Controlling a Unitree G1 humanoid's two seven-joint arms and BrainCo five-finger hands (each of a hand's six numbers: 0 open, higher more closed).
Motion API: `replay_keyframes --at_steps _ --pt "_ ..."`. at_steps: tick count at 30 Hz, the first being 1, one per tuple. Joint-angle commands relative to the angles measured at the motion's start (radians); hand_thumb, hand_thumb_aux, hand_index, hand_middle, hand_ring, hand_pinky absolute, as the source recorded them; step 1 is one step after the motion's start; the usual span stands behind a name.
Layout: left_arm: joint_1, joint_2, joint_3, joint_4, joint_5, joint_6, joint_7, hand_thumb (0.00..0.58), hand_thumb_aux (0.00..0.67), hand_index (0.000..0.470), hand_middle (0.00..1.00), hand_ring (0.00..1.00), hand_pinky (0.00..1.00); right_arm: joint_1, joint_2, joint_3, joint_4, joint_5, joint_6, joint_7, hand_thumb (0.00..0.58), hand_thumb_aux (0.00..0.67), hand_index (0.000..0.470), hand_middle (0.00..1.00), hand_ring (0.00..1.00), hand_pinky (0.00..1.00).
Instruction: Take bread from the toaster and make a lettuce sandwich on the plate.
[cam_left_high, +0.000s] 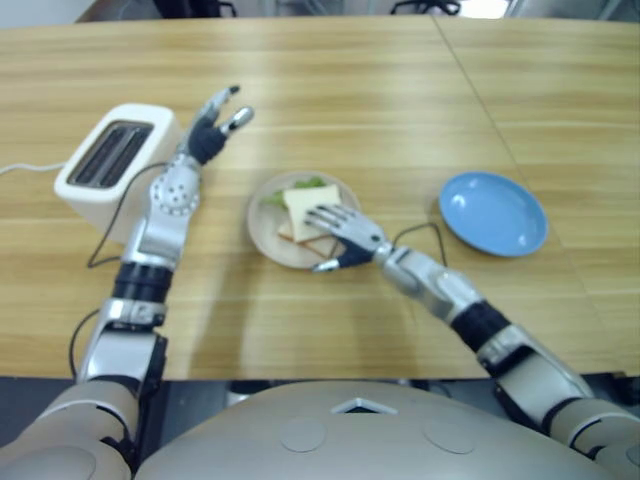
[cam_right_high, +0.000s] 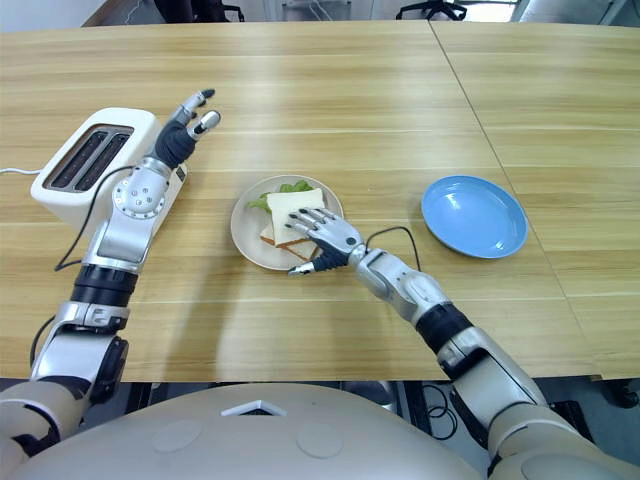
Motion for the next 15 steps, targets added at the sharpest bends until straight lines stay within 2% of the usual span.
replay_keyframes --at_steps 1,4,9,13,15 --pt "0.106 -0.006 -0.022 -0.186 -0.199 0.004 -0.208 0.58 0.67 0.46 1.0 1.0 1.0 0.082 -0.045 -0.16 -0.294 0.087 -0.042 -0.065 0.58 0.67 0.46 1.0 1.0 1.0" --pt "0.205 0.075 0.013 -0.365 -0.284 0.069 -0.314 0.58 0.67 0.46 1.0 1.0 1.0 0.167 -0.08 -0.251 -0.443 0.214 -0.03 0.044 0.58 0.67 0.46 1.0 1.0 1.0" --pt "0.366 0.242 0.074 -0.507 -0.347 0.169 -0.429 0.58 0.67 0.46 1.0 1.0 1.0 0.292 -0.147 -0.326 -0.5 0.386 -0.005 0.236 0.58 0.67 0.46 1.0 1.0 1.0" --pt "0.493 0.343 0.036 -0.57 -0.302 0.269 -0.477 0.58 0.67 0.46 1.0 1.0 1.0 0.397 -0.195 -0.314 -0.498 0.469 0.055 0.419 0.58 0.67 0.46 1.0 1.0 1.0" --pt "0.575 0.399 -0.024 -0.61 -0.234 0.262 -0.506 0.58 0.67 0.46 1.0 1.0 1.0 0.439 -0.214 -0.277 -0.473 0.48 0.091 0.523 0.58 0.67 0.46 1.0 1.0 1.0"
